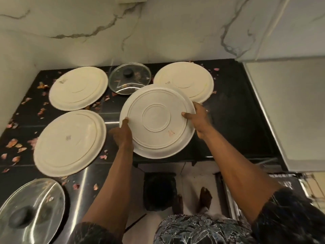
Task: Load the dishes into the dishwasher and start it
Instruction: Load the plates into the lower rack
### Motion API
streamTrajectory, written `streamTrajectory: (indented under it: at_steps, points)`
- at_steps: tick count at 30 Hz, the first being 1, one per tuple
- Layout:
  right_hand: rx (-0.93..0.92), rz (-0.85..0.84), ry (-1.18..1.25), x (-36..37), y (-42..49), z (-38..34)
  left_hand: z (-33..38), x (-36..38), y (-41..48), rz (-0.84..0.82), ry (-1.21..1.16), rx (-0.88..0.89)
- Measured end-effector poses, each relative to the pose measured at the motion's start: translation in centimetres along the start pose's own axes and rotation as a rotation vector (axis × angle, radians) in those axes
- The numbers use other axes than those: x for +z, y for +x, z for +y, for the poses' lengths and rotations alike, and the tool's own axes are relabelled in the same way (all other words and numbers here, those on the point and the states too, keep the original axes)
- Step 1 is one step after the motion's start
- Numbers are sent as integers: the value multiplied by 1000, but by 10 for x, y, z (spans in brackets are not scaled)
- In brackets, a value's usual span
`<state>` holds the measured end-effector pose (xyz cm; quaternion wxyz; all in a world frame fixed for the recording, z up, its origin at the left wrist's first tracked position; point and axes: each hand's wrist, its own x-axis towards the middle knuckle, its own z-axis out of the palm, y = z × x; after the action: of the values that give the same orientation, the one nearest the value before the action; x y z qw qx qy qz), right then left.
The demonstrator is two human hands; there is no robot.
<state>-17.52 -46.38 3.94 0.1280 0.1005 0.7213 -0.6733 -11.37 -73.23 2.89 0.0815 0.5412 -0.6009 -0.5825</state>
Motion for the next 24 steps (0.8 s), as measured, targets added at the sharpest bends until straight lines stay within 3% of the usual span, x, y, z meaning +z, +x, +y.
streamTrajectory:
  at_steps: [6,11,24]
  points:
    - [4,153,-260,-72,-45,10,-1,54,-58,-99,174,196]
    - [28,264,-396,-151,-95,38,-19,95,-107,-336,325,404]
    - [199,738,-104,-320,-294,139,-101,210,-315,-849,702,793]
